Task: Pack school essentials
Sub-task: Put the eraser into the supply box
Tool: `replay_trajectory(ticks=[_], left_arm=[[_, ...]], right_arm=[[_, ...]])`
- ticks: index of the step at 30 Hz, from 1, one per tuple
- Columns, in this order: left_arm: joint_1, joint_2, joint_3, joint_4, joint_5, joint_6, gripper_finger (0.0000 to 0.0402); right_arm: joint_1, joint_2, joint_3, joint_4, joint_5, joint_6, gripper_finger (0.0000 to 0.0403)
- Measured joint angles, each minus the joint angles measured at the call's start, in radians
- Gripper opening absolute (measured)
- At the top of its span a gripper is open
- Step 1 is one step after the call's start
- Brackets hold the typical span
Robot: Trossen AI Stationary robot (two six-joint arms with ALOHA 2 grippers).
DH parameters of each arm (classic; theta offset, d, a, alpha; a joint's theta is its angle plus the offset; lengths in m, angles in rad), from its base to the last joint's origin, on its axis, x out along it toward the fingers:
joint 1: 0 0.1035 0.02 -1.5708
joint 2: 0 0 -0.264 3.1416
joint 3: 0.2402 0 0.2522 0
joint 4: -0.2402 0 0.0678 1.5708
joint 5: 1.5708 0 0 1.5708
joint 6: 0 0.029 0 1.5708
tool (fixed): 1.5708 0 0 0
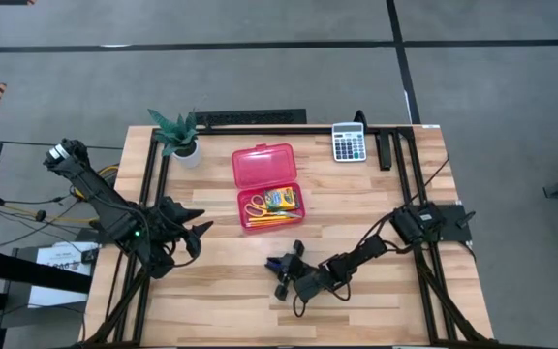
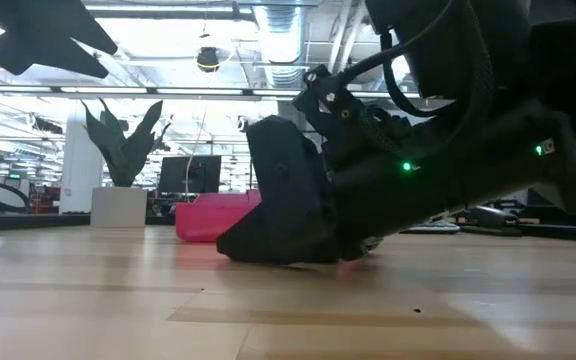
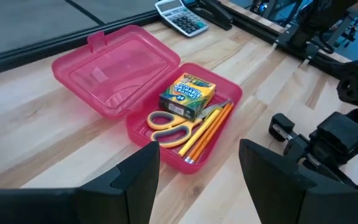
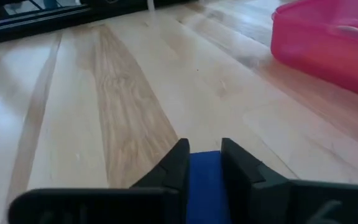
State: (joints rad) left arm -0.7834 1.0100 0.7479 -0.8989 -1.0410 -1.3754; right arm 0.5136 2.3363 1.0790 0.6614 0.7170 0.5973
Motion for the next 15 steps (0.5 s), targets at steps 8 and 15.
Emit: replay_trajectory(ticks=[8,15], left_arm=[[0.000,0.000,0.000,0.000,0.007,0.001,0.0208],[0.000,0.000,0.000,-0.001,-0.010,0.006,0.0208]], right_arm=[[-0.011,-0.036,0.004,-0.054,-0.029,0.052,0.0060],[-0.050,-0.118,-0.003,-0.099,-0.096,-0.028,0.0058]])
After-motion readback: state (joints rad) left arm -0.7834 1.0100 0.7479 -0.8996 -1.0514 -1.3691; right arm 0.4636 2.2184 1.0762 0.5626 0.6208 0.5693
